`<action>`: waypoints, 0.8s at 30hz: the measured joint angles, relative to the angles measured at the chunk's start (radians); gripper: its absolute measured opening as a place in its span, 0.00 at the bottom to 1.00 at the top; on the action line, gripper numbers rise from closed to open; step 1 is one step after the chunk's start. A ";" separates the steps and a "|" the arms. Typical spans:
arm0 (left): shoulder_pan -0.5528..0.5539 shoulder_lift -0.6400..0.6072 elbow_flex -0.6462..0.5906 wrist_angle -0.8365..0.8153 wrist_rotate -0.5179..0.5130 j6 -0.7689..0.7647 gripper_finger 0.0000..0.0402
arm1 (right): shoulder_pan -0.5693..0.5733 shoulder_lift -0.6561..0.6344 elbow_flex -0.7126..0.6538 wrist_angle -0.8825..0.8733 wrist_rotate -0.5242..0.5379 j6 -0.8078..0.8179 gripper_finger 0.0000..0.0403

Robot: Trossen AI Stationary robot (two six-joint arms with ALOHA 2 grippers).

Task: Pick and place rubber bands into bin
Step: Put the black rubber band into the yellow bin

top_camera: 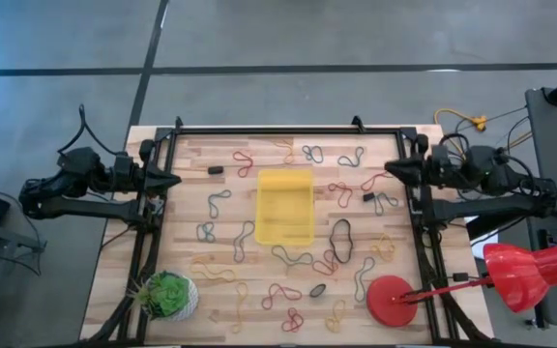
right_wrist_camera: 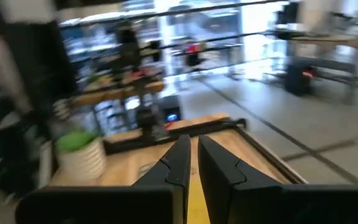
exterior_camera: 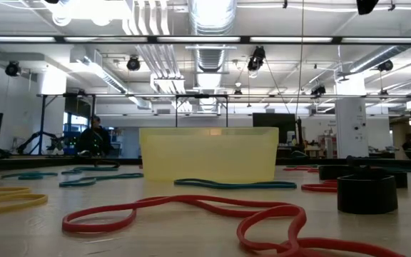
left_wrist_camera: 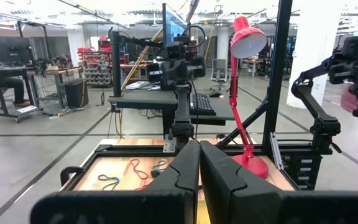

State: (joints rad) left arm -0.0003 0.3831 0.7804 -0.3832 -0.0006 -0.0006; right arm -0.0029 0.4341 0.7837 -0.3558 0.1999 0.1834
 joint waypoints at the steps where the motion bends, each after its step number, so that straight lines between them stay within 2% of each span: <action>1: 0.000 0.000 0.000 0.000 0.000 0.000 0.00 | 0.000 0.006 0.000 0.007 0.038 0.009 0.06; 4: 0.000 0.000 0.000 0.000 0.000 0.000 0.00 | 0.000 0.021 0.000 0.031 0.087 0.055 0.06; 11: 0.000 0.000 0.000 0.000 0.000 0.000 0.00 | 0.000 0.035 0.000 0.063 0.090 0.116 0.06; 20: 0.000 0.000 0.000 0.001 0.000 0.003 0.00 | 0.000 0.036 0.000 0.063 0.090 0.108 0.06; 22: 0.000 0.001 0.000 0.056 -0.003 0.075 0.00 | 0.000 0.039 0.000 0.062 0.090 0.102 0.06; 24: 0.000 0.015 0.000 0.192 -0.003 0.105 0.00 | 0.000 0.045 0.000 0.063 0.090 0.104 0.06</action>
State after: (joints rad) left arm -0.0005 0.3977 0.7799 -0.1916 -0.0034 0.1043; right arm -0.0025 0.4791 0.7837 -0.2931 0.2897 0.2875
